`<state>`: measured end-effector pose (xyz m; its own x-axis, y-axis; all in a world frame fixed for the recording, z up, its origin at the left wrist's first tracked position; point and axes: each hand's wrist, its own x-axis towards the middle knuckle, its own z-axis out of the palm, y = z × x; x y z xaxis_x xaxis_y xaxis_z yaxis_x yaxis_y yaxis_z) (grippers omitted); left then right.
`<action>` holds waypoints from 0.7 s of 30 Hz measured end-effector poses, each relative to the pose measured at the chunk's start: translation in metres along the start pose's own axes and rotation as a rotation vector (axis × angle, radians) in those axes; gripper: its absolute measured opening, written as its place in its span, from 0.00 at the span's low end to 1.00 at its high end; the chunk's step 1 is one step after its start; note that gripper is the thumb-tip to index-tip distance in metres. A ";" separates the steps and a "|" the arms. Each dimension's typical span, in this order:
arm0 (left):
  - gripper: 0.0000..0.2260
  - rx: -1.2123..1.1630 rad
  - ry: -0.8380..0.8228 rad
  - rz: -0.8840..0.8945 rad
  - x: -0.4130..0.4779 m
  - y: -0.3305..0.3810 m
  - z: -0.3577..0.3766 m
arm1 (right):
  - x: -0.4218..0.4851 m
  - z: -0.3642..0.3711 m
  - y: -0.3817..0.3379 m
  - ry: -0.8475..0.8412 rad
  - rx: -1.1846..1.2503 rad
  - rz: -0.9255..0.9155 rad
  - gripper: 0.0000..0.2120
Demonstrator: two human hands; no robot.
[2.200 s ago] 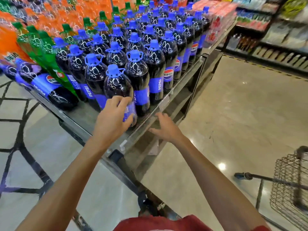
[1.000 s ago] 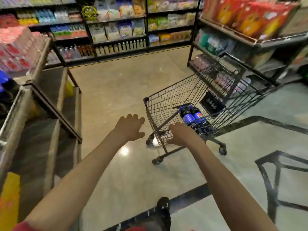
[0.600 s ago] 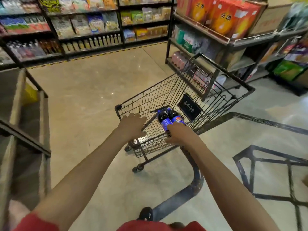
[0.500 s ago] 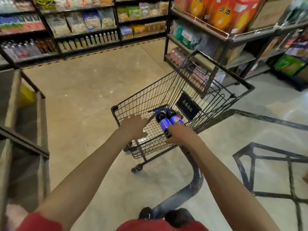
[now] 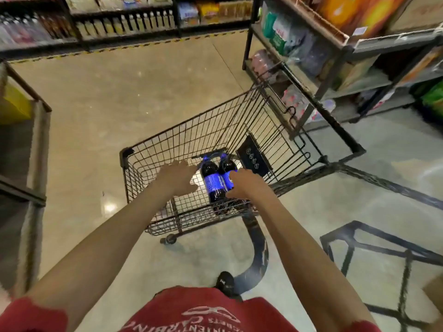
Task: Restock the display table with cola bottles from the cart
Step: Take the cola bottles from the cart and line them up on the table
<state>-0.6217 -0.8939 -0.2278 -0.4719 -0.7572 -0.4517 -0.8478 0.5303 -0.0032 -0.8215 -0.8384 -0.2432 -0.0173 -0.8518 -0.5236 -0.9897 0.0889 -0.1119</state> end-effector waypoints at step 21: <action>0.30 -0.419 -0.165 -0.248 0.225 -0.012 0.075 | 0.197 0.024 0.053 -0.327 0.040 -0.022 0.22</action>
<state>-0.6991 -1.0418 -0.3965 -0.2289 -0.7524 -0.6177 -0.9695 0.1188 0.2146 -0.8743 -0.9890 -0.3721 0.0573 -0.6431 -0.7636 -0.9829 0.0979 -0.1562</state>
